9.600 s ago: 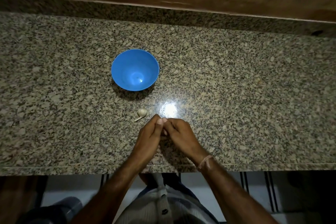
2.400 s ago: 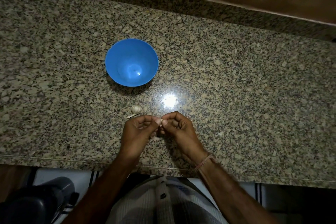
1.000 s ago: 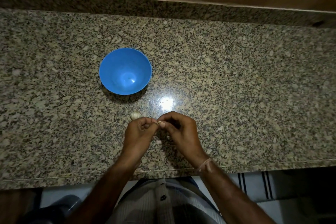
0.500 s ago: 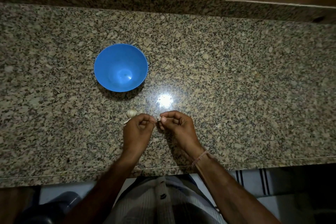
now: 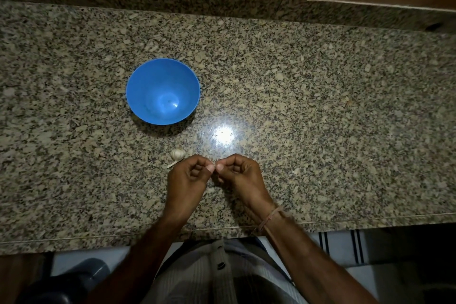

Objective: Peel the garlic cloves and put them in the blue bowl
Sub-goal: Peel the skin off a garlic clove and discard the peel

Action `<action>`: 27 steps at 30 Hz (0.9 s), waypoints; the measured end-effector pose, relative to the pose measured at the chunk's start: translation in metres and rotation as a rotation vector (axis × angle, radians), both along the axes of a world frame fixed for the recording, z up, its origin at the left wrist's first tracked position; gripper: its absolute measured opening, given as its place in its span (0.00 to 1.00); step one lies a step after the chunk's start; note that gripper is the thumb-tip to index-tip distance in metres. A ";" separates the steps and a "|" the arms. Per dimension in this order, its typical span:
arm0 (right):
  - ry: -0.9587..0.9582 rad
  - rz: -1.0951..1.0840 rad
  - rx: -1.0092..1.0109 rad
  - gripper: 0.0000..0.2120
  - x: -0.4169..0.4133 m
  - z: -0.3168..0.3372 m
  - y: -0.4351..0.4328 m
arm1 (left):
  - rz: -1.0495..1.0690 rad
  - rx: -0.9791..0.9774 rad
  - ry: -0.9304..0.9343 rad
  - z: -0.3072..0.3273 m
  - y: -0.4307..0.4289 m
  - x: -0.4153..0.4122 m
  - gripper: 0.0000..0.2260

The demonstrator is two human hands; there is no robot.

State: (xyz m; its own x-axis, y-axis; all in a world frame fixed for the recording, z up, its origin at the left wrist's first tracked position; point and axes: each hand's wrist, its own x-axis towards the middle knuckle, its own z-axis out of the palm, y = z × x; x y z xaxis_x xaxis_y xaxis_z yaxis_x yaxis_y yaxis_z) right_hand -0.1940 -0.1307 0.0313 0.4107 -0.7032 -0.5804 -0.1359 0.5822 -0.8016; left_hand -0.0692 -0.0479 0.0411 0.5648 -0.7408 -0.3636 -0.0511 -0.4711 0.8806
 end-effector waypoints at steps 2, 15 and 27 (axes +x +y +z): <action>0.039 0.042 -0.088 0.02 -0.001 -0.003 0.001 | -0.014 0.032 0.003 -0.001 0.001 0.002 0.04; 0.102 0.111 -0.396 0.04 -0.003 -0.004 0.009 | 0.208 0.157 0.771 -0.009 -0.002 0.002 0.08; -0.018 -0.007 -0.184 0.03 -0.001 -0.006 0.011 | 0.131 0.096 0.501 -0.018 0.001 0.000 0.09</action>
